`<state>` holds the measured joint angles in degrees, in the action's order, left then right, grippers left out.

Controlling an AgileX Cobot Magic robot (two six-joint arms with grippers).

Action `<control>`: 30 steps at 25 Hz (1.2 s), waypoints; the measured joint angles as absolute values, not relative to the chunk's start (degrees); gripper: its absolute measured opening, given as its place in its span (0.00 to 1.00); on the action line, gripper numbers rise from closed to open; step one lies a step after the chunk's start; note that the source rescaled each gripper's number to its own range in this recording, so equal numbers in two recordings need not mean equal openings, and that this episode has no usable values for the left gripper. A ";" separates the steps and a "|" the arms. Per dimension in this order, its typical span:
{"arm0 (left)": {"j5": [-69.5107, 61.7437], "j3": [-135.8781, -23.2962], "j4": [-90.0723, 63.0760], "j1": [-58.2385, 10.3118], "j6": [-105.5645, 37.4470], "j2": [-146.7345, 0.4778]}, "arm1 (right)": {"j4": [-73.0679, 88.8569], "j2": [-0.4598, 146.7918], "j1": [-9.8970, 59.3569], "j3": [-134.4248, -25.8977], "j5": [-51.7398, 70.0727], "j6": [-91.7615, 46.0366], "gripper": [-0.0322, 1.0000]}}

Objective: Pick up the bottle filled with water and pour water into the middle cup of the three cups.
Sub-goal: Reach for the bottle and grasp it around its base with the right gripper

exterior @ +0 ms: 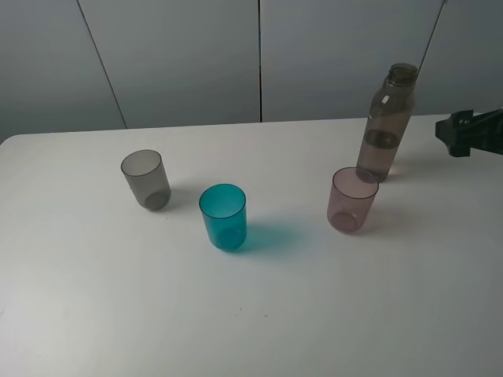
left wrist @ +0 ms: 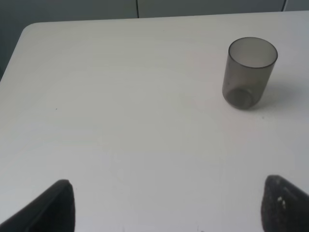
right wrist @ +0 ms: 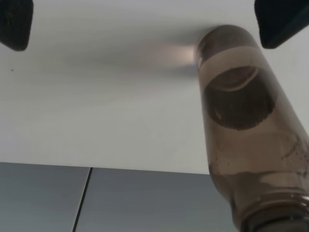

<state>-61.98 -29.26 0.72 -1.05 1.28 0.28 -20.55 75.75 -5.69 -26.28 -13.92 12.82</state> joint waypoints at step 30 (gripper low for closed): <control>-61.98 -29.26 0.72 -1.05 1.28 0.28 | -59.79 105.90 -20.13 -34.10 -48.28 24.65 1.00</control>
<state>-61.98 -29.26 0.72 -1.05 1.28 0.28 -59.79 105.90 -20.13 -34.10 -48.28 24.65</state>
